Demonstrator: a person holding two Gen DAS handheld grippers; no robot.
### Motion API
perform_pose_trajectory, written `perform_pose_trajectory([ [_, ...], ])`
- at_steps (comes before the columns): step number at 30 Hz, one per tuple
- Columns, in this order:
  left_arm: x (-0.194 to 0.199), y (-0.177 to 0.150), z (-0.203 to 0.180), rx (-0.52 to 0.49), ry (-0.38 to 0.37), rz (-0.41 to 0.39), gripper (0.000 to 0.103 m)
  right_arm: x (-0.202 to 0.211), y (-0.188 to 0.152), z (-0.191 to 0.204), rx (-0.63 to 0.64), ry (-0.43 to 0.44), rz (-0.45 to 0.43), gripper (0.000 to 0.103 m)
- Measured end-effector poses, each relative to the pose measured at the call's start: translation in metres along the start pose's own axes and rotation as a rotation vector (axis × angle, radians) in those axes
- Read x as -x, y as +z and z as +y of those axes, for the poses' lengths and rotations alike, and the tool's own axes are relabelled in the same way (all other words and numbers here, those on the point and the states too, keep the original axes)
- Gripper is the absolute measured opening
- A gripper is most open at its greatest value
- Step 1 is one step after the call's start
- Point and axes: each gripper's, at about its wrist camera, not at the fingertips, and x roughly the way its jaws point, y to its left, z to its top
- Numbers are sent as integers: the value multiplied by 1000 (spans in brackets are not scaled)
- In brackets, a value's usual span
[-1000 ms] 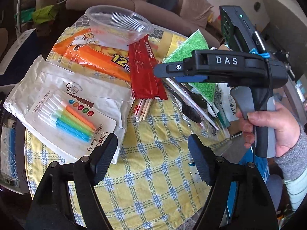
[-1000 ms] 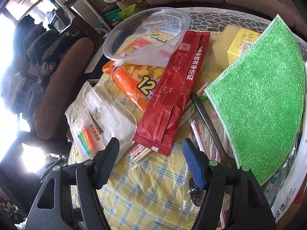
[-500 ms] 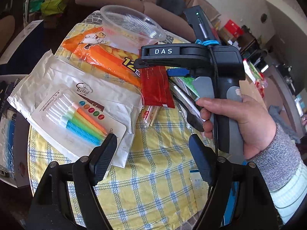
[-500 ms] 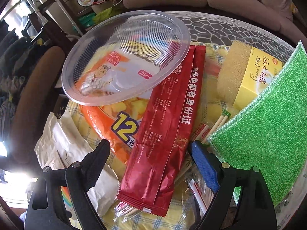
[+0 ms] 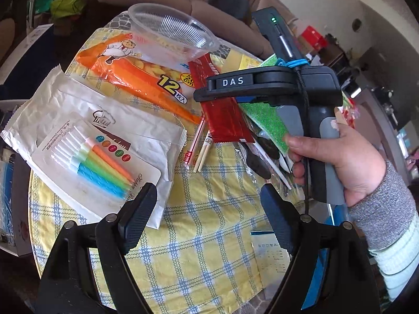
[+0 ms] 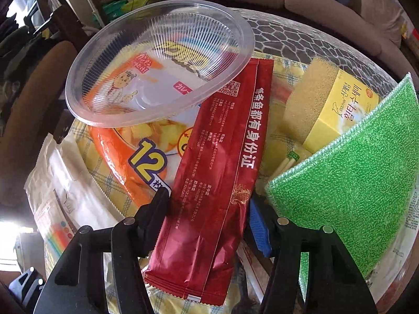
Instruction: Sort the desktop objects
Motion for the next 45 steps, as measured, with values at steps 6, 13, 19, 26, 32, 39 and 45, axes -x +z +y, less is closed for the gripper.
perform_pose_trajectory([
  [6, -3, 0, 1, 38, -77, 17, 79, 40, -19, -13, -5, 104, 13, 60],
  [13, -4, -3, 14, 166, -274, 21, 81, 85, -56, -22, -15, 241, 44, 50],
  [19, -9, -6, 7, 138, -219, 31, 81, 106, -90, -25, 18, 204, 53, 59],
  [26, -10, -11, -22, -16, -127, 35, 81, 160, -98, -56, -26, 219, -53, 81],
  [32, 1, 6, -64, -48, -154, 73, 81, 203, -108, -120, -83, 155, -109, 84],
  [39, 14, 60, -178, -223, -148, 64, 100, 228, -139, -210, -182, 82, -123, 85],
  [45, -18, 92, -276, -339, -123, 120, 103, 236, -148, -267, -187, 24, -97, 88],
])
